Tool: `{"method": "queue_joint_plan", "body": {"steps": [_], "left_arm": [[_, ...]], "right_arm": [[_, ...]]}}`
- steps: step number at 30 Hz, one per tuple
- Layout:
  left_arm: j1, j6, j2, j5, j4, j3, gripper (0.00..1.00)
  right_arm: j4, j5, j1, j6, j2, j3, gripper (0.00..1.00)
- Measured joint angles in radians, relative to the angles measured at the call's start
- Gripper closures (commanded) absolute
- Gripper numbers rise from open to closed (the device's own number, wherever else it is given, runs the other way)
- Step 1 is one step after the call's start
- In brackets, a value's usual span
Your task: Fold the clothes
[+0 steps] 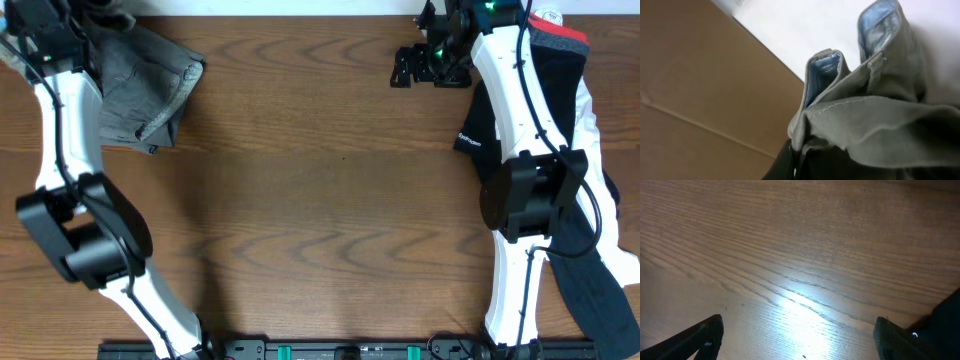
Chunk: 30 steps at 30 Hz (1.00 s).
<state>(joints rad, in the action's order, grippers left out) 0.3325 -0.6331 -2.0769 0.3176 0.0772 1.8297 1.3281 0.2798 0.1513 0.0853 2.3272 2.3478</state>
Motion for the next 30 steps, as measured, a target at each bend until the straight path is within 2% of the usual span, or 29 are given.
{"method": "queue_joint_plan", "body": {"steps": [8, 14, 30], "left_arm": [[0.005, -0.068, -0.041, 0.018, 0.215, 0.003, 0.94], [0.005, -0.137, -0.040, 0.045, 0.227, 0.055, 0.94], [0.004, -0.141, -0.071, 0.017, -0.227, 0.078, 0.94]], "right_arm": [[-0.009, 0.000, 0.004, 0.000, 0.000, 0.000, 0.05], [-0.014, 0.000, 0.005, 0.000, 0.000, 0.000, 0.04], [-0.016, 0.000, 0.006, 0.000, 0.000, 0.000, 0.04]]}}
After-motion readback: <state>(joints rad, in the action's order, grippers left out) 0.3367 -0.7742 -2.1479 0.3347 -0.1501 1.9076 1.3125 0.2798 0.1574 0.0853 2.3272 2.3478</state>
